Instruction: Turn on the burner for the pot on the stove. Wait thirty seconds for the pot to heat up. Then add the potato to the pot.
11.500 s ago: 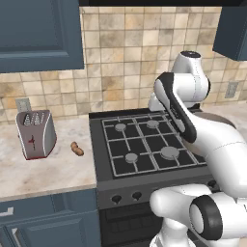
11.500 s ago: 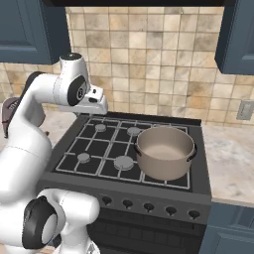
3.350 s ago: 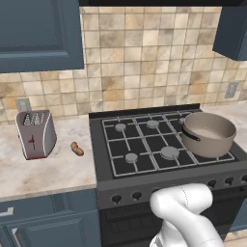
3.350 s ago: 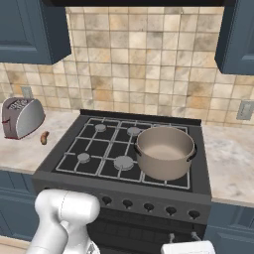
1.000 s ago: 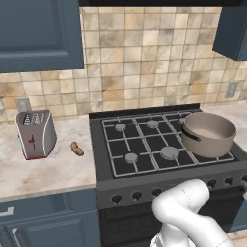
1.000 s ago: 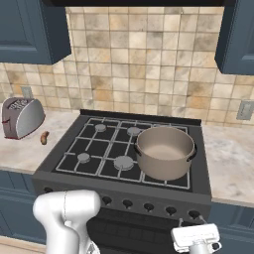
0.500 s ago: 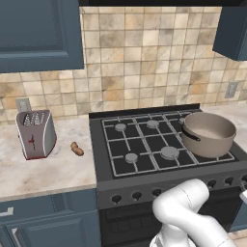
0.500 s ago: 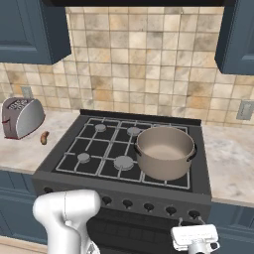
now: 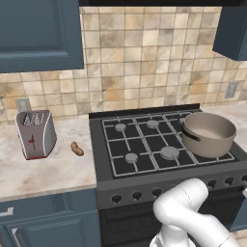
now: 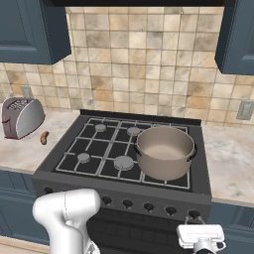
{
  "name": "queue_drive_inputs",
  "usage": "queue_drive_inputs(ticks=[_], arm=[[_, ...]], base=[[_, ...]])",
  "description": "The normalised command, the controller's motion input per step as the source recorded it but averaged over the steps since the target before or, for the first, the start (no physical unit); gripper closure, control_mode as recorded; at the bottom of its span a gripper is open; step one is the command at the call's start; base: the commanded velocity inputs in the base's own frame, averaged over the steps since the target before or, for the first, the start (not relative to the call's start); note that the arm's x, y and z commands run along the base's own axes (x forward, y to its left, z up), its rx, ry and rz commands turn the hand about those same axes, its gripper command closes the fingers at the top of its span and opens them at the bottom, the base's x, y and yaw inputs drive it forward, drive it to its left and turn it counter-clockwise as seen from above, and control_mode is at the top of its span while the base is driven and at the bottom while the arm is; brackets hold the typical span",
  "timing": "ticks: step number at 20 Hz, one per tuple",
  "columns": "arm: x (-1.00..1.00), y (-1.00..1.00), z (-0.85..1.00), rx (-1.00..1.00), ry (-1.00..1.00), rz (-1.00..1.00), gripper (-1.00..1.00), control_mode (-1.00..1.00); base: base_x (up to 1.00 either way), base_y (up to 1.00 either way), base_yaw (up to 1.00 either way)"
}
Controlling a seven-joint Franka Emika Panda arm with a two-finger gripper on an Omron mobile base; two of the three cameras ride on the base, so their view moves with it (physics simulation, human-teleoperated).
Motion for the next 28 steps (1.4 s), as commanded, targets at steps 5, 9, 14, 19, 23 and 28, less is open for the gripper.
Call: queue_drive_inputs(ticks=[5, 9, 14, 19, 23, 28], arm=[[0.34, 0.00, -0.23, 0.00, 0.00, 0.00, -1.00, -1.00], [0.26, 0.00, -0.11, 0.00, -0.03, -0.06, -1.00, -1.00], [0.27, 0.10, -0.10, 0.00, -0.10, -0.09, -1.00, -1.00], [0.61, 0.24, -0.13, 0.00, -0.11, -0.11, -1.00, -1.00], [0.85, 0.07, -0.05, 0.00, -0.05, -0.07, 1.00, -1.00], [0.75, 0.00, 0.00, 0.00, -0.02, -0.04, 1.00, -1.00]], base=[[0.00, 0.00, 0.00], [0.00, 0.00, 0.00], [0.00, 0.00, 0.00], [0.00, 0.00, 0.00], [0.00, 0.00, 0.00], [0.00, 0.00, 0.00]])
